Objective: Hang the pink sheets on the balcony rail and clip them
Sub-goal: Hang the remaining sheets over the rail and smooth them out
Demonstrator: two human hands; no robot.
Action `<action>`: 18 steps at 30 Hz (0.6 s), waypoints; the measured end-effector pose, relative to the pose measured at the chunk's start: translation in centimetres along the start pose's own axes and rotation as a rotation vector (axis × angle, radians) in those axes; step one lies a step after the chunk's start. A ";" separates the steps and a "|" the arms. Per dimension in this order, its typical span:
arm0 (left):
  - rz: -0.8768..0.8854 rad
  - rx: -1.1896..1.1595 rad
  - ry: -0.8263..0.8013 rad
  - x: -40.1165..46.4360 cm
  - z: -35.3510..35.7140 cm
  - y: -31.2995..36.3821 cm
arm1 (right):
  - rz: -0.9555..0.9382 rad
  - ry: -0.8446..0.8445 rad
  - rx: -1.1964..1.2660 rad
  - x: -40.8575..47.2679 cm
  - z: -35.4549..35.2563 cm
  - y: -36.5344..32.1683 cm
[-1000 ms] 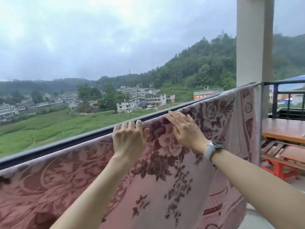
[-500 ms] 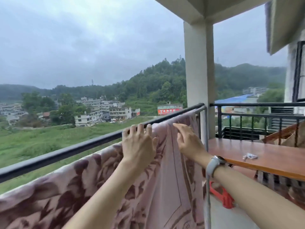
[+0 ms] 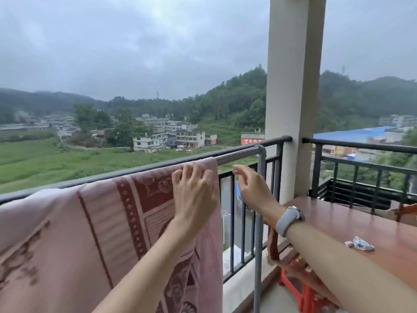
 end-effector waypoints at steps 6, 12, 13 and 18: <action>-0.240 0.234 0.066 2.7 5.7 2.2 | -0.282 0.042 -0.193 4.2 -3.6 4.6; -0.336 0.308 0.335 2.9 3.7 1.5 | -0.618 -0.020 -0.206 6.9 -2.8 4.7; -0.317 0.265 0.370 2.8 3.2 1.5 | -0.671 -0.042 -0.200 7.6 -2.7 4.7; -0.523 -0.276 0.490 2.9 -0.3 0.7 | -0.829 -0.274 -0.003 11.7 -1.7 4.0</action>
Point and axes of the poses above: each hand's wrist, its own x-axis towards the middle knuckle, its own z-axis out of the palm, y = z × x, the point moved 8 cm from there along x, towards the middle knuckle, and after that the axes turned 15 degrees about -y, right-handed, at the moved point
